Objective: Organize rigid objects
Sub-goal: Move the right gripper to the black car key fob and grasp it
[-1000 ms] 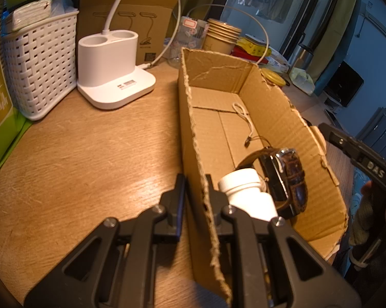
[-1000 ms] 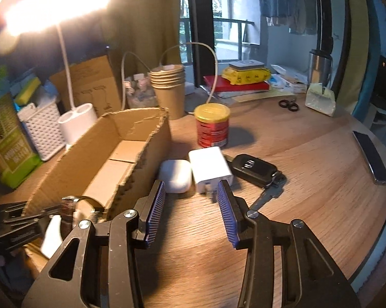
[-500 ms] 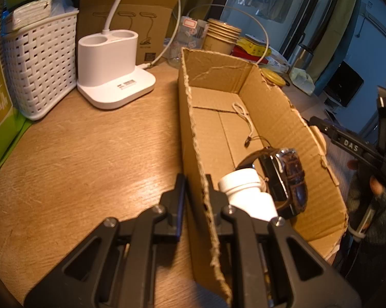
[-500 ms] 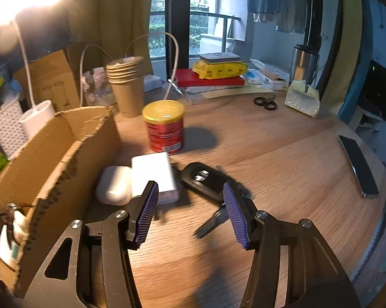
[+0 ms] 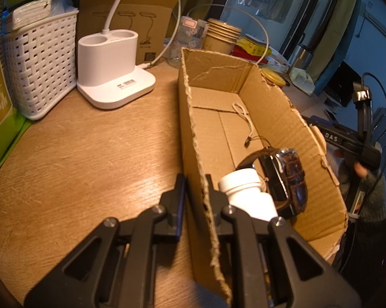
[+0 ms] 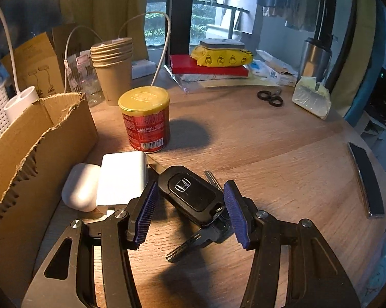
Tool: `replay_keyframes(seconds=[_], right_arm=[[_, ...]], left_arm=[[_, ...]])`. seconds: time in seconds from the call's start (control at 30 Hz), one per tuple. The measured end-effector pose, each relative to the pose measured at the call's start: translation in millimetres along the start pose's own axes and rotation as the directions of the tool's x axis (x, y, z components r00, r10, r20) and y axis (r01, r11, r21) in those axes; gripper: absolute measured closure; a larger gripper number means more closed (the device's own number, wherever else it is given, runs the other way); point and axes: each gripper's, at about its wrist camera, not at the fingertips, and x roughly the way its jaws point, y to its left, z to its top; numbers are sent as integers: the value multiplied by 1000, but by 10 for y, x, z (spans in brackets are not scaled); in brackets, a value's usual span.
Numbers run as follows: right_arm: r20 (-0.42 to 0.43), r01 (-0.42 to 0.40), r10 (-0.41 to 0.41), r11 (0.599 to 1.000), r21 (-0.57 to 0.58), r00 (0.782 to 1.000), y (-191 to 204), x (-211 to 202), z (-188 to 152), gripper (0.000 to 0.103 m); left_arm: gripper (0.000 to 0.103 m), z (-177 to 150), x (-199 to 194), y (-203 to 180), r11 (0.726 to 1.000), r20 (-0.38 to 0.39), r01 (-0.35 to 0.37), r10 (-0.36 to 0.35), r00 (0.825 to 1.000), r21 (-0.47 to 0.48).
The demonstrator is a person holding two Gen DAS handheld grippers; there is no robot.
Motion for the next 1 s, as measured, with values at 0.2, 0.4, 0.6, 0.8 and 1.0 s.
replay_keyframes(seconds=[0.2,0.4,0.6,0.8,1.0], right_arm=[[-19,1,-1,1000,-14,1000,-39,87,51,46],[-59,-65,65,998,8,996,-109,163,34,40],[-74,-76,78,997,26,994,-139,197,73,40],[-82,-87,89,996,28,993,-155,246,88,39],[-98,-55,53,998,-10,994,-90,266,73,44]], left_arm=[[89,1,1,1,1000,0,0,0,1000,0],[89,1,1,0,1000,0,0,0,1000,0],[89,-1,1,4,1000,0,-1,1,1000,0],[89,2,2,1,1000,0,0,0,1000,0],[89,2,2,2,1000,0,0,0,1000,0]])
